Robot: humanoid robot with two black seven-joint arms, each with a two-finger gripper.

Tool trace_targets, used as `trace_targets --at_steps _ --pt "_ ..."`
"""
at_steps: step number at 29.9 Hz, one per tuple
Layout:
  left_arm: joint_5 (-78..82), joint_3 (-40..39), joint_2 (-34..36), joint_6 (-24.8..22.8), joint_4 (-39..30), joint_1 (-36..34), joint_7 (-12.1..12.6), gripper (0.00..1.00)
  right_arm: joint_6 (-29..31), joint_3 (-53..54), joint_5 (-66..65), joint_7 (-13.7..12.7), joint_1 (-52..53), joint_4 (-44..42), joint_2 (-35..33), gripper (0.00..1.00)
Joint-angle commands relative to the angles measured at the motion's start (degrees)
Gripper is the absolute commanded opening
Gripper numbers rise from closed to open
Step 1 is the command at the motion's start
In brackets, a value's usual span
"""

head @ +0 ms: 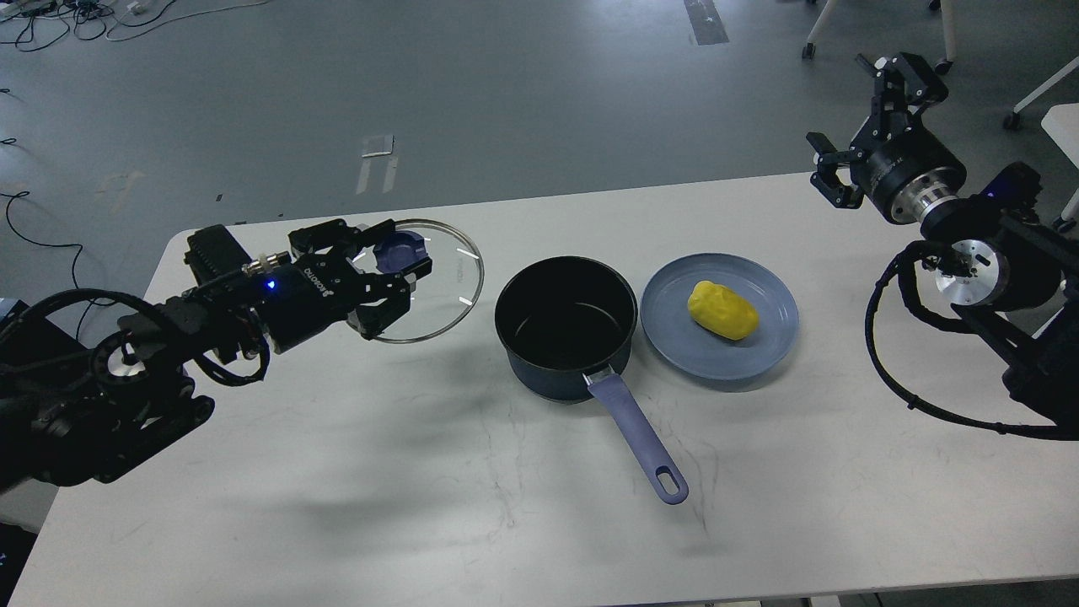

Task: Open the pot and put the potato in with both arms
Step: 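Lift the glass lid off the pot with the left gripper, moving it aside, then lower the lid onto the table and release it with the left gripper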

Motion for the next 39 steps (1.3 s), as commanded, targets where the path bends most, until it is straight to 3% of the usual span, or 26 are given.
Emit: trace_targets --at_steps 1,10,21,33,35,37,39 --pt "-0.1 0.1 1.6 0.0 0.0 2.0 0.0 0.45 0.1 -0.2 0.0 0.0 -0.1 0.0 0.0 1.00" --pt "-0.4 -0.2 4.0 0.0 0.8 8.6 0.0 0.46 0.1 -0.3 0.0 0.0 -0.1 0.1 -0.1 1.00" --pt "-0.8 -0.7 3.3 0.0 1.0 11.0 0.0 0.47 0.1 -0.7 -0.1 -0.1 0.0 0.0 -0.2 1.00" --pt "-3.3 -0.6 -2.4 0.0 7.1 11.6 0.0 0.53 0.1 -0.8 -0.1 -0.2 -0.3 0.1 -0.3 1.00" --pt "-3.3 -0.6 -3.2 0.0 8.0 11.6 0.0 0.56 0.0 -0.8 -0.1 -0.2 -0.5 0.1 -0.3 1.00" --pt "-3.7 -0.7 -3.5 0.0 8.1 11.6 0.0 0.72 0.0 -0.8 -0.1 -0.1 -0.7 0.1 -0.4 1.00" --pt "-4.7 -0.7 -3.5 0.0 8.1 11.5 0.0 0.73 0.0 -0.8 -0.1 -0.2 -0.7 0.1 -0.4 1.00"
